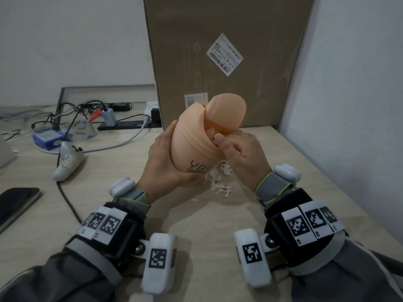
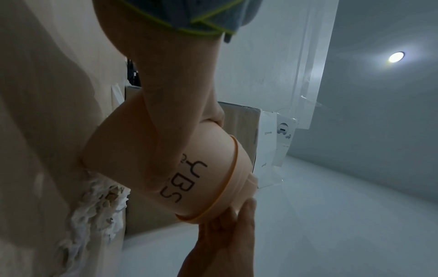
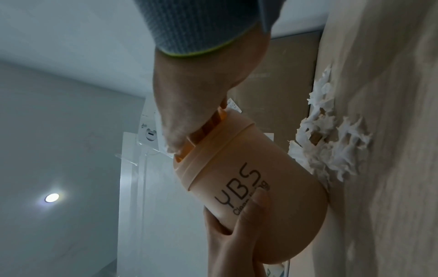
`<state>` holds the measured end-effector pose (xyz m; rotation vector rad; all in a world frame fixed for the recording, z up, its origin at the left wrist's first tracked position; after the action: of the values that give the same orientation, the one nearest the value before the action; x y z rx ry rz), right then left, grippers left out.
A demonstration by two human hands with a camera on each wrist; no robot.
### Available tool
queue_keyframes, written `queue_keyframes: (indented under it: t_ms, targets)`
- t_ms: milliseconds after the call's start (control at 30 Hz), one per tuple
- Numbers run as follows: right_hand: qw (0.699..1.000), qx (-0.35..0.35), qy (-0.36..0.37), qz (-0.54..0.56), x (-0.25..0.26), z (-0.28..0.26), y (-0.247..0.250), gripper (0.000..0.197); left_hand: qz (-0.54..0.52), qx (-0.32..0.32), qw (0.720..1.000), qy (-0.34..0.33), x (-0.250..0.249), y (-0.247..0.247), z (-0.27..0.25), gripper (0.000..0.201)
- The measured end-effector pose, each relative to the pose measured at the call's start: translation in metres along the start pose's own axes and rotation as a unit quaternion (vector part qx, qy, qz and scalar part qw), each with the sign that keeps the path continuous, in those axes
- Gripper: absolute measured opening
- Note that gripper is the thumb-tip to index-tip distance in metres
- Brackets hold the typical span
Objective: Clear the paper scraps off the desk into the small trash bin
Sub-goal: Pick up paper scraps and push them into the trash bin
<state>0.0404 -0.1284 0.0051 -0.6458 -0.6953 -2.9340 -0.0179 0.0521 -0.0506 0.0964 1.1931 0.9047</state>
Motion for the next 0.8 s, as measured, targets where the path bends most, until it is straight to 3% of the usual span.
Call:
queue_keyframes:
  t_ms: [67,133,200,300,367,433,500,533,633,733,800]
  targets:
    - [0.995,0.075,-0.061,-0.015,-0.004,-0.005,-0.011,0.06,0.004,0.001,1.0,-0.003,-0.002,0.0,-0.001,0.134]
    - [0.991,0.102,-0.089,-0.018,-0.008,-0.01,-0.014,0.056,0.008,0.0,1.0,-0.008,-0.004,0.001,-0.002,0.134]
    - [0.996,0.059,-0.063,-0.032,-0.003,-0.007,-0.005,0.055,0.002,-0.006,1.0,0.004,-0.001,0.002,-0.002,0.135]
    - [0.996,-0.066,0.001,-0.052,-0.003,-0.002,0.015,0.057,-0.021,-0.022,0.999,0.031,0.006,0.004,0.001,0.139]
    - [0.989,-0.139,-0.011,-0.051,-0.009,-0.002,0.028,0.05,-0.052,-0.034,0.997,0.039,0.01,0.007,0.002,0.139]
    - [0.985,-0.14,-0.062,-0.076,-0.021,-0.004,0.031,0.039,-0.074,-0.052,0.995,0.049,0.015,0.01,0.003,0.137]
    - [0.983,-0.032,-0.142,-0.109,-0.04,-0.008,0.019,0.027,-0.083,-0.079,0.992,0.061,0.02,0.014,0.004,0.136]
    - [0.974,0.054,-0.182,-0.126,-0.049,-0.014,0.009,0.032,-0.085,-0.094,0.99,0.067,0.024,0.016,0.005,0.136]
    - [0.918,0.285,-0.234,-0.146,-0.066,-0.035,-0.019,0.075,-0.084,-0.135,0.984,0.083,0.035,0.024,0.008,0.134]
    - [0.884,0.378,-0.235,-0.144,-0.071,-0.046,-0.035,0.104,-0.072,-0.158,0.979,0.105,0.045,0.028,0.011,0.133]
    - [0.87,0.402,-0.243,-0.149,-0.075,-0.05,-0.04,0.107,-0.071,-0.16,0.978,0.112,0.048,0.027,0.011,0.133]
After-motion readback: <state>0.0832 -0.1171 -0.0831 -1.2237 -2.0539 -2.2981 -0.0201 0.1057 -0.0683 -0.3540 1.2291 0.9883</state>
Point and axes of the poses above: each hand's wrist, its own z-axis towards the middle knuckle, its own y-axis out of the back of the hand, x = y × z, the point moved 7 cm from there along z, towards the middle knuckle, and after that the axes turned 7 degrees about y, right-handed, at the moved point
